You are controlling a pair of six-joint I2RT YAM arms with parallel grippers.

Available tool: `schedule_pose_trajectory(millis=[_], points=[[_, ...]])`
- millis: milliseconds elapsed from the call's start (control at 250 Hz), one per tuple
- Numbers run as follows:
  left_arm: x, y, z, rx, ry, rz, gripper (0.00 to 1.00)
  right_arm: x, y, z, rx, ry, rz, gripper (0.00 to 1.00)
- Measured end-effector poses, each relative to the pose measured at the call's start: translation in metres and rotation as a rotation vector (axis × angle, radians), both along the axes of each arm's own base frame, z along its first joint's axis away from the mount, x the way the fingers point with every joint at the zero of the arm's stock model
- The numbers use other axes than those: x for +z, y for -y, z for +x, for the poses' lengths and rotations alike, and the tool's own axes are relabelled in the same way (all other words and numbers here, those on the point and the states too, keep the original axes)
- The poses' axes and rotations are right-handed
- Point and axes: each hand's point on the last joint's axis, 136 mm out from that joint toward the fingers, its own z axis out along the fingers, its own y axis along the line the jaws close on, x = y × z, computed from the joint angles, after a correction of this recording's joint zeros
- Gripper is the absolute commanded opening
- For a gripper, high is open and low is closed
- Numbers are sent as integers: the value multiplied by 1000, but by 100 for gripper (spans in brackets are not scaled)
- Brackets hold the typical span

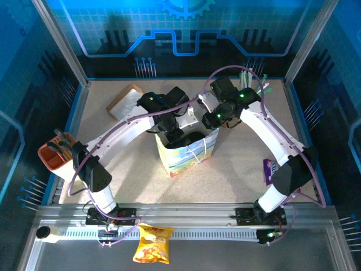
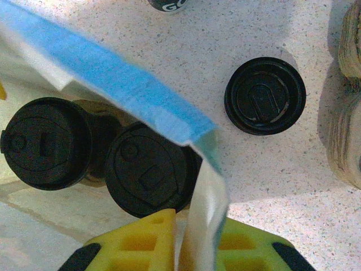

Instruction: Pack the takeout coffee

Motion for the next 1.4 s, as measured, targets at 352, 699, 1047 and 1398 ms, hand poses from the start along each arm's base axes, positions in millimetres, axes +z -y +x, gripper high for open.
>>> schedule_pose_trajectory(millis=[352, 699, 1047, 1398], points=[[29, 6, 4, 13, 81, -90, 87, 0, 0, 0, 0, 0, 0, 18], [93, 4, 7, 69, 249, -301, 88, 1, 1, 1, -11, 4, -2, 49], [130, -25, 18, 276, 359, -568, 92, 60, 5, 7, -88, 147, 147, 71], [143, -106, 47, 717, 391, -855, 97, 154, 84, 24, -376, 406, 465, 78]])
